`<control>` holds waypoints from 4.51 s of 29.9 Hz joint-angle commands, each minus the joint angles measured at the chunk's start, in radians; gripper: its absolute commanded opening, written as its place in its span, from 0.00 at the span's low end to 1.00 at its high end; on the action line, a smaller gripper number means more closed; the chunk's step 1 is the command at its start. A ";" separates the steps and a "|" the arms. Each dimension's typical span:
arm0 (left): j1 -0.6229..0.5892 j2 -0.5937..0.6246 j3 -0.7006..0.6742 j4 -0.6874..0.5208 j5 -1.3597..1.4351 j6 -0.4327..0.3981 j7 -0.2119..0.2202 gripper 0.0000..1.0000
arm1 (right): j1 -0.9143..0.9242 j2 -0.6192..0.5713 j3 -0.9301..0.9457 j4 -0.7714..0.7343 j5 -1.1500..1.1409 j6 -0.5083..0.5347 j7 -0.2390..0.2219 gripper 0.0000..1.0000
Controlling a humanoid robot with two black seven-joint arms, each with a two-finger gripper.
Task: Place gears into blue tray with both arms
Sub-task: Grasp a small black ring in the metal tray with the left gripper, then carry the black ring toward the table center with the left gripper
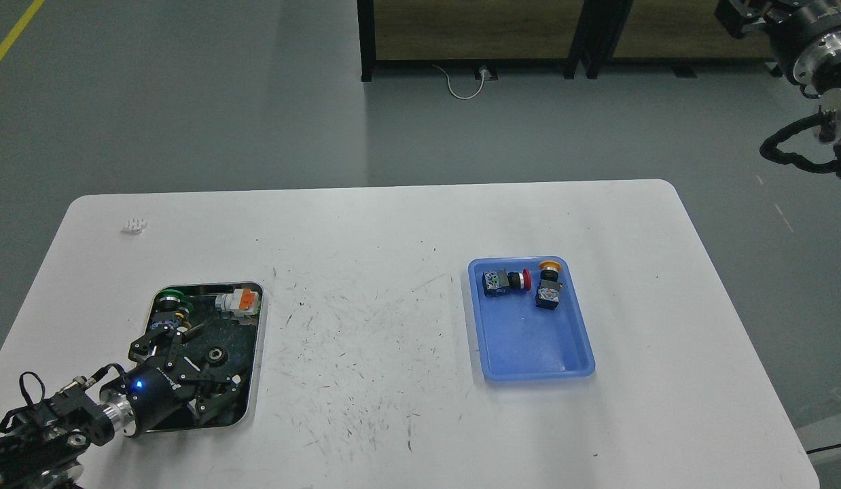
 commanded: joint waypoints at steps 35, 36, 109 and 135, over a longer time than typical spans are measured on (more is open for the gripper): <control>-0.008 0.000 0.007 0.016 -0.038 -0.019 0.085 0.57 | -0.006 0.003 0.000 -0.004 -0.017 -0.004 0.000 1.00; -0.008 0.000 0.007 0.016 -0.038 -0.019 0.086 0.57 | -0.006 0.003 0.000 -0.004 -0.018 -0.004 0.000 1.00; -0.419 -0.448 0.289 0.004 -0.051 -0.188 0.252 0.27 | -0.003 0.079 -0.057 -0.012 -0.031 -0.052 0.003 1.00; -0.382 -0.586 0.329 0.251 -0.049 -0.153 0.260 0.28 | -0.006 0.102 -0.092 -0.030 -0.032 -0.058 0.003 1.00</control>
